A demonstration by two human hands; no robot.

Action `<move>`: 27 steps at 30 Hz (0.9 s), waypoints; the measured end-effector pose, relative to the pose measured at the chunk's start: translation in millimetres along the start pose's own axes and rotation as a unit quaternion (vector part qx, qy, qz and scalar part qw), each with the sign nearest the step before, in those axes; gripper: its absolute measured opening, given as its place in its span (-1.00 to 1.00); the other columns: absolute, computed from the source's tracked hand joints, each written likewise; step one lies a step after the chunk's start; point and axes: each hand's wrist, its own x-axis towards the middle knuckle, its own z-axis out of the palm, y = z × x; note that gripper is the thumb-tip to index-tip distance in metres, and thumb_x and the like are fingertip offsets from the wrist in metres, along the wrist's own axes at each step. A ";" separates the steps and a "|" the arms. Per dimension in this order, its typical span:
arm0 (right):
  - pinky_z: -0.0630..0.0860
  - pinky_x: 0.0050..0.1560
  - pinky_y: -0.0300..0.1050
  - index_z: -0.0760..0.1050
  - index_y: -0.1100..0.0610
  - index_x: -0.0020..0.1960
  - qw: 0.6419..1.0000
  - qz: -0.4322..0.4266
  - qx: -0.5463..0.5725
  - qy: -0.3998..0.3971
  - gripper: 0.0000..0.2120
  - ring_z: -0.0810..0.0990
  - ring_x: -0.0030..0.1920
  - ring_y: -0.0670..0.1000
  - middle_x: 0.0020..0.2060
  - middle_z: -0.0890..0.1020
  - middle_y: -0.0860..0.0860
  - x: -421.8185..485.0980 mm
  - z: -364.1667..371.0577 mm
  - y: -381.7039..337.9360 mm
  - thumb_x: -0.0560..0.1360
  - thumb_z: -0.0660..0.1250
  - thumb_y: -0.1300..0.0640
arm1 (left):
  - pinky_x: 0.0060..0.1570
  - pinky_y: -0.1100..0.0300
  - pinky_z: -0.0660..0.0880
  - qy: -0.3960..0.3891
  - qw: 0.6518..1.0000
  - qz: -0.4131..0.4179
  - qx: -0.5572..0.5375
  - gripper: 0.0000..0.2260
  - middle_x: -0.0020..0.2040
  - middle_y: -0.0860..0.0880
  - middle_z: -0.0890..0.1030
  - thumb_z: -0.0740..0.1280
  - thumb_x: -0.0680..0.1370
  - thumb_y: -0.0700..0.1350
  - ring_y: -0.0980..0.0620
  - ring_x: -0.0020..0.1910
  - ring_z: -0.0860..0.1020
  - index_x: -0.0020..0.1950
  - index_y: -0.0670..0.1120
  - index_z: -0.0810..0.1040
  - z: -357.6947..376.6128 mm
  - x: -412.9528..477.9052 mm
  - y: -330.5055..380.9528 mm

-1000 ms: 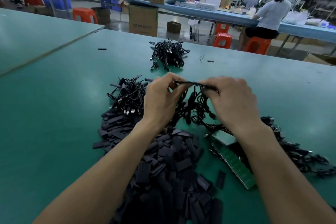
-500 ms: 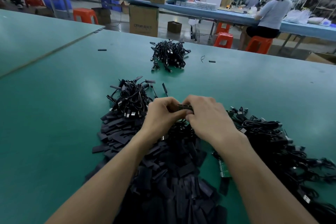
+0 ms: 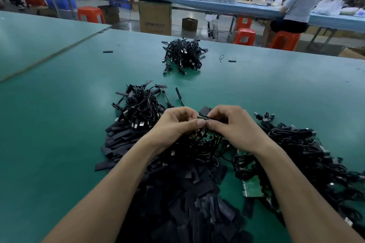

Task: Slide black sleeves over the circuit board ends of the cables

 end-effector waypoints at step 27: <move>0.51 0.15 -0.01 0.61 0.11 0.13 0.922 0.087 -0.107 0.361 -0.84 0.63 0.00 0.13 -0.03 0.69 0.07 11.1 -35.7 6.2 0.61 0.34 0.09 | -0.58 0.31 0.25 0.173 0.961 0.193 -0.098 -0.73 -0.46 0.10 0.41 0.26 0.63 0.12 0.16 -0.58 0.28 -0.21 0.04 0.54 -44.8 -18.4 63.3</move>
